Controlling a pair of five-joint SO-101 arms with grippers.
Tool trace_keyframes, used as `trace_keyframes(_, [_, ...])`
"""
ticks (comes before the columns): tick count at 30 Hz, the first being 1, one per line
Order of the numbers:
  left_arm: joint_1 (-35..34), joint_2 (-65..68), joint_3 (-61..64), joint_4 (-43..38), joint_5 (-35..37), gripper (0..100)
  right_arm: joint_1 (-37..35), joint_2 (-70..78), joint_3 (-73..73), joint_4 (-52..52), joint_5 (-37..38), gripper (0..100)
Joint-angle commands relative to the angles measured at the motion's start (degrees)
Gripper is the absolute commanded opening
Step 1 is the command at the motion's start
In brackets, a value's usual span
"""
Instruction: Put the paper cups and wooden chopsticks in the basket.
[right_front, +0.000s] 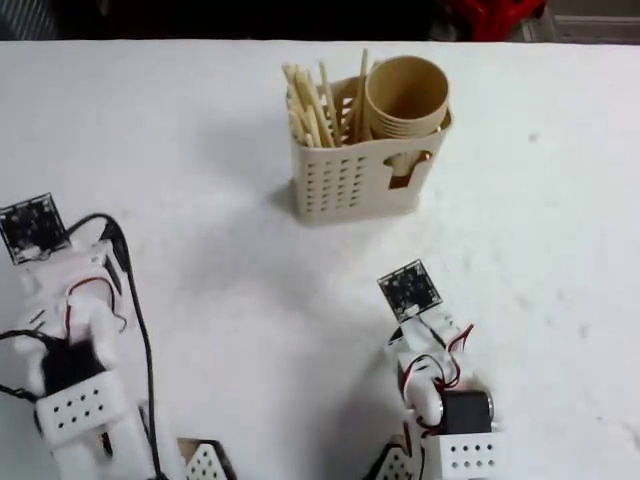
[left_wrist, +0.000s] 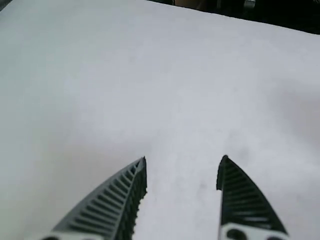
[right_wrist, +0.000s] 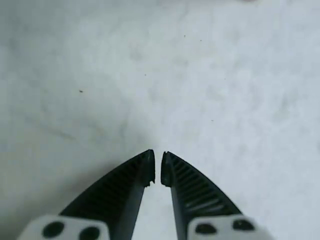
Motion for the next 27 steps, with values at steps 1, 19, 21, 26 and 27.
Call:
trace_keyframes(1, [1.19,-12.53,-7.3,18.73,-0.79,24,0.22,-0.31,0.53,-0.4,0.53,3.9])
trace_keyframes(19, [13.49,-31.78,23.82,5.8,-10.46,24,0.31,-0.31,0.53,-0.4,0.53,3.9])
trace_keyframes(21, [15.6,-31.6,23.82,8.44,-10.46,24,0.31,-0.31,0.53,-0.4,0.53,3.9])
trace_keyframes(26, [17.89,-31.6,23.82,24.79,-10.46,24,0.31,-0.31,0.53,-0.4,0.53,3.9])
trace_keyframes(27, [17.89,-31.78,23.82,27.25,-10.46,24,0.31,-0.31,0.53,-0.4,0.53,3.9])
